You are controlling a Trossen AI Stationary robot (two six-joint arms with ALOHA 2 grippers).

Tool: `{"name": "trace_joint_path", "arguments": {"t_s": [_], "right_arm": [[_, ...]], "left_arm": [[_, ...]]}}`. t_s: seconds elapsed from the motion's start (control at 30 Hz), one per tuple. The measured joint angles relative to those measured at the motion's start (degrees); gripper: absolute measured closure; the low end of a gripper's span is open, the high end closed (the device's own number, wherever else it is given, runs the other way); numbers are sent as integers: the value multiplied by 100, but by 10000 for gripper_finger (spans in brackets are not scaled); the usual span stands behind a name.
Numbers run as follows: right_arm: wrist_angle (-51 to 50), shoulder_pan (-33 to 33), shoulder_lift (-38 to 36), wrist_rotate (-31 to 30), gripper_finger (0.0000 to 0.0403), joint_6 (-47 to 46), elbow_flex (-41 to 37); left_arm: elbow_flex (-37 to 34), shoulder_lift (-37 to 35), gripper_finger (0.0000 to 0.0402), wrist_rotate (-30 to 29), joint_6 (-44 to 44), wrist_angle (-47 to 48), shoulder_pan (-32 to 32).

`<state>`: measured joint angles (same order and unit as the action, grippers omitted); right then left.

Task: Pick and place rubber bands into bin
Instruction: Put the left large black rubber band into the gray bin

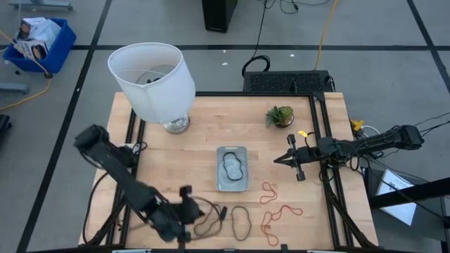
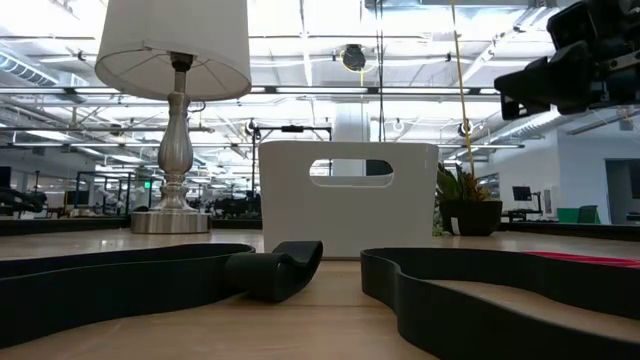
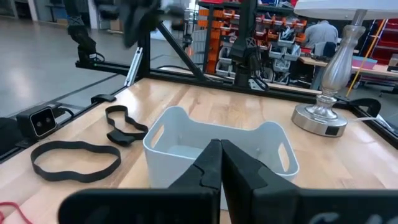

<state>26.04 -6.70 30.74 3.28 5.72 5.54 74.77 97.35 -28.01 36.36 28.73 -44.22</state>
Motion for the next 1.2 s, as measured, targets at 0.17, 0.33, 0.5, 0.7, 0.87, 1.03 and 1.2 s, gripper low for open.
{"name": "trace_joint_path", "arguments": {"t_s": [0.17,0.33,0.5,0.7,0.87,1.03,1.2], "right_arm": [[7,0,2,-1,403,65,0],[31,0,2,-1,403,121,0],[43,0,2,-3,403,374,0],[70,0,0,-14,403,568,0],[65,0,1,-16,403,610,0],[59,0,0,-19,403,564,0],[28,0,2,-19,403,553,0]], "left_arm": [[411,784,377,-28,593,8,129],[462,1208,343,250,1241,61,399],[459,1485,293,855,1228,242,651],[458,1483,213,861,1145,408,835],[458,1483,170,1125,1374,446,960],[458,1483,163,1106,1524,749,1039],[451,1614,163,1099,1455,975,1096]]}}
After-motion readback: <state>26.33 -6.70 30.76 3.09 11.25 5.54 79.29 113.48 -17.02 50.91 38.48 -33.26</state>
